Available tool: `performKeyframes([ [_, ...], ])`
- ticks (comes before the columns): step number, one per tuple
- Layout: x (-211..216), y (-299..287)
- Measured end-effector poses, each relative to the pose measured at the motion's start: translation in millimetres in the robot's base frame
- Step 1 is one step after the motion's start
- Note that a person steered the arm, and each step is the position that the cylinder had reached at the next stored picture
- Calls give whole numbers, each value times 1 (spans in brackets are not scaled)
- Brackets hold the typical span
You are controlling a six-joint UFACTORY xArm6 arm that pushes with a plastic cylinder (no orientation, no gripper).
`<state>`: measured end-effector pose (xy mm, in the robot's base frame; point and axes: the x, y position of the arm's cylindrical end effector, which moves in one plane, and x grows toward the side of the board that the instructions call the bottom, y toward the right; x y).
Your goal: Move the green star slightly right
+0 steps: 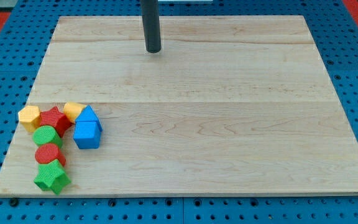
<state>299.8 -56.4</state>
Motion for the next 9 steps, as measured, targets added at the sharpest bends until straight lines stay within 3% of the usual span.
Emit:
performKeyframes([
  [3, -1, -10],
  [4, -7, -117],
  [5, 42, -226],
  [6, 68, -248],
  [9, 69, -249],
])
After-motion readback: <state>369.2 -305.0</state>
